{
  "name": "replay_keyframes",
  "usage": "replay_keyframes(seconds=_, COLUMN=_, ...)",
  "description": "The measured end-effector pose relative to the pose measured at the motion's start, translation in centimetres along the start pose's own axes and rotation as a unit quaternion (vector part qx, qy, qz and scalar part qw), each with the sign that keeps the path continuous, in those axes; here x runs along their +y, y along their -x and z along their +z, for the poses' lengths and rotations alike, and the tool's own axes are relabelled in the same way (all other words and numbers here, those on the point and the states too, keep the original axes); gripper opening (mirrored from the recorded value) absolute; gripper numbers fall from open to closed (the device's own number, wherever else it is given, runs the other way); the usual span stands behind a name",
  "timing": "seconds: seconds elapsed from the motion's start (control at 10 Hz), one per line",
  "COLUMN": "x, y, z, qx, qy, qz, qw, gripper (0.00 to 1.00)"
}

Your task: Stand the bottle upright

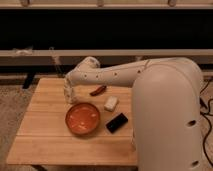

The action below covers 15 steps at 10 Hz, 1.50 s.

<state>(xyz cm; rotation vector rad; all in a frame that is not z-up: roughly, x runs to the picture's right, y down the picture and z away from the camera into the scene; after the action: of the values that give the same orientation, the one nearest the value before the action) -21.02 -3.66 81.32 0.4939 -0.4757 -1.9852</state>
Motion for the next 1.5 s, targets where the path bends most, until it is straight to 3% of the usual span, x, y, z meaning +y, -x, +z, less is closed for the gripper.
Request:
replay_keyframes(seconds=0.6, x=-1.6, y=0.0, z=-0.8, qx=0.001, qy=-0.023, qz=-0.007, qw=0.9997, gripper=0.76)
replay_keyframes(seconds=0.9, x=-2.2, y=-0.2, z=-0.9, qx=0.0, qy=-0.025, qz=-0.012, qw=0.9996, gripper=0.8)
replay_keyframes(seconds=1.5, x=-2.5, y=-0.6, z=-1.5, qx=0.004, qy=-0.012, qz=-0.018, qw=0.9998, gripper=0.8)
